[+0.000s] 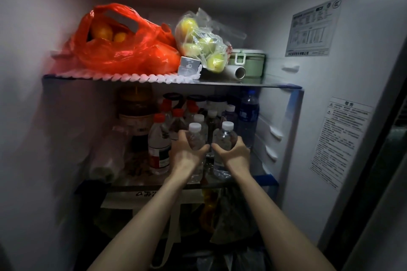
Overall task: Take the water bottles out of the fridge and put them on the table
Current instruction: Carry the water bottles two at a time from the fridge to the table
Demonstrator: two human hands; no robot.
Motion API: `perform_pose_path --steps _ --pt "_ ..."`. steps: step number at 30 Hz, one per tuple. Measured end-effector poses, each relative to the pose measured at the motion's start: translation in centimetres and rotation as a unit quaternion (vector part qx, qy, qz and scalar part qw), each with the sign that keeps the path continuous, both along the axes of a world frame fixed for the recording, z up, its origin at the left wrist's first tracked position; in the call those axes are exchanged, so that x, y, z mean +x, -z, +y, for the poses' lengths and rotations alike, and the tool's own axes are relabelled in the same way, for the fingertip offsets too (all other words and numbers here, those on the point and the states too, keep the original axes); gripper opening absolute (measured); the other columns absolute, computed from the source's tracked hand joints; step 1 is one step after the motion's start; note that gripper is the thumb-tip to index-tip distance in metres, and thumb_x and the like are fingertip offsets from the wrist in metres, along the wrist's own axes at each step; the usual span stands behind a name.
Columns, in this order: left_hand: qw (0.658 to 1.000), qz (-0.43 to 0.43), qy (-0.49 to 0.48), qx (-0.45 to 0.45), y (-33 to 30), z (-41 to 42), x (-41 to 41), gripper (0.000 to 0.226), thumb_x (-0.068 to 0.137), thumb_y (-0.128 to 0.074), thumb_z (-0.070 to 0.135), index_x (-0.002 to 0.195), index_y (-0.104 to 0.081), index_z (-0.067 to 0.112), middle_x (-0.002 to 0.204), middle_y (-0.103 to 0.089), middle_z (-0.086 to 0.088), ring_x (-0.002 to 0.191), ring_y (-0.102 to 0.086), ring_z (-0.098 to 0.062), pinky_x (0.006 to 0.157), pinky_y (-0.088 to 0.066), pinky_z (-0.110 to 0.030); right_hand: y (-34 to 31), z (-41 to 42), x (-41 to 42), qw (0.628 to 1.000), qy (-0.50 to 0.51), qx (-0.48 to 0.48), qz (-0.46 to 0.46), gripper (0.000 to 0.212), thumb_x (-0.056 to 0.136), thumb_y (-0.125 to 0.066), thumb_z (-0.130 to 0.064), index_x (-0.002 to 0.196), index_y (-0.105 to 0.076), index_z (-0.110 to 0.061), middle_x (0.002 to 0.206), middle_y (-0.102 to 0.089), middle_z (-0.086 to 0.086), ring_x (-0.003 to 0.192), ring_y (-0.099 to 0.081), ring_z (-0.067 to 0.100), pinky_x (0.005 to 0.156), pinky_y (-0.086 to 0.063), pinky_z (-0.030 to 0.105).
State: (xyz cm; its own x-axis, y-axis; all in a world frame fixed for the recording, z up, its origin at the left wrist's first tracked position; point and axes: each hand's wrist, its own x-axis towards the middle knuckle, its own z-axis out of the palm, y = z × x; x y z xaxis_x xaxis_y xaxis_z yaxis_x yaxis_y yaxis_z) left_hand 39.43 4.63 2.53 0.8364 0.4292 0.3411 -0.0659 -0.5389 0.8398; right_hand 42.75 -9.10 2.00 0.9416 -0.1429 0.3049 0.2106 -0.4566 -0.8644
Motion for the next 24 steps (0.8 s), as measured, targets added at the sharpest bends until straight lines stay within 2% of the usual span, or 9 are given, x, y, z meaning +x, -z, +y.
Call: perform_pose_path --steps 5,6,8,10,12,14,17,21,24 --pt "0.999 -0.049 -0.012 -0.004 -0.1 -0.8 -3.1 0.046 0.071 -0.080 0.051 0.098 -0.053 0.024 0.092 -0.070 0.008 0.088 -0.068 -0.012 0.083 -0.056 -0.035 0.1 -0.8 -3.3 0.999 -0.014 0.033 -0.020 0.061 0.071 -0.082 -0.050 0.116 -0.059 -0.017 0.106 -0.070 0.002 0.098 -0.067 0.018 0.085 -0.056 0.031" --pt "0.998 -0.059 -0.022 -0.013 -0.7 -1.0 -4.1 0.045 0.071 -0.081 0.050 0.097 -0.056 0.024 0.090 -0.072 0.007 0.087 -0.069 -0.011 0.081 -0.056 -0.031 -0.2 -1.0 -4.2 0.998 -0.010 0.043 -0.033 0.061 0.071 -0.082 -0.050 0.117 -0.060 -0.017 0.107 -0.070 0.001 0.098 -0.067 0.016 0.086 -0.056 0.030" --pt "0.996 -0.078 -0.038 -0.014 -2.4 -1.1 -6.5 0.047 0.069 -0.083 0.049 0.098 -0.059 0.021 0.088 -0.072 0.009 0.078 -0.066 -0.002 0.069 -0.047 -0.009 -1.0 -1.2 -6.0 0.996 -0.008 0.053 -0.068 0.059 0.071 -0.083 -0.049 0.117 -0.061 -0.019 0.107 -0.070 -0.002 0.094 -0.066 0.011 0.083 -0.056 0.023" --pt "0.994 -0.101 -0.043 -0.002 -4.1 -1.2 -9.3 0.049 0.067 -0.085 0.049 0.098 -0.059 0.021 0.083 -0.068 0.014 0.069 -0.056 0.009 0.058 -0.040 0.000 -2.0 -1.4 -7.9 0.994 -0.018 0.052 -0.098 0.056 0.071 -0.083 -0.048 0.114 -0.061 -0.020 0.100 -0.069 -0.007 0.087 -0.065 0.005 0.075 -0.053 0.016" --pt "0.992 -0.116 -0.052 0.007 -5.6 -1.2 -12.5 0.049 0.065 -0.085 0.052 0.094 -0.058 0.023 0.080 -0.065 0.017 0.069 -0.055 0.011 0.061 -0.039 -0.001 -3.0 -1.8 -10.0 0.990 -0.037 0.058 -0.120 0.057 0.069 -0.084 -0.052 0.111 -0.061 -0.022 0.096 -0.069 -0.010 0.087 -0.067 0.005 0.077 -0.058 0.023" --pt "0.989 -0.134 -0.067 0.007 -6.4 -1.2 -15.7 0.050 0.062 -0.085 0.054 0.091 -0.056 0.025 0.082 -0.066 0.017 0.073 -0.059 0.005 0.068 -0.044 -0.012 -3.8 -2.3 -12.3 0.988 -0.052 0.047 -0.141 0.058 0.068 -0.082 -0.057 0.108 -0.061 -0.022 0.096 -0.070 -0.008 0.086 -0.068 0.007 0.077 -0.060 0.031" --pt "0.987 -0.131 -0.084 0.025 -7.3 -1.5 -20.8 0.049 0.064 -0.085 0.052 0.091 -0.054 0.025 0.077 -0.059 0.019 0.071 -0.055 0.002 0.057 -0.038 -0.009 -4.8 -3.2 -16.5 0.983 -0.071 0.029 -0.164 0.069 0.064 -0.073 -0.070 0.109 -0.060 -0.020 0.097 -0.070 -0.004 0.086 -0.070 0.010 0.075 -0.061 0.034" --pt "0.987 -0.132 -0.079 0.051 -6.9 -1.5 -27.3 0.052 0.066 -0.082 0.056 0.097 -0.060 0.020 0.089 -0.067 0.011 0.083 -0.064 -0.011 0.067 -0.047 -0.022 -5.9 -4.8 -23.7 0.981 -0.091 0.030 -0.167 0.065 0.069 -0.076 -0.060 0.114 -0.060 -0.016 0.101 -0.071 -0.001 0.088 -0.070 0.011 0.076 -0.060 0.031" --pt "0.989 -0.134 -0.054 0.040 -6.6 -1.8 -33.0 0.049 0.068 -0.082 0.052 0.099 -0.059 0.022 0.079 -0.059 0.023 0.073 -0.058 -0.001 0.059 -0.041 -0.015 -6.5 -5.7 -29.9 0.981 -0.092 0.009 -0.173 0.052 0.076 -0.077 -0.052 0.111 -0.060 -0.019 0.095 -0.068 -0.009 0.081 -0.066 0.000 0.064 -0.054 0.013"
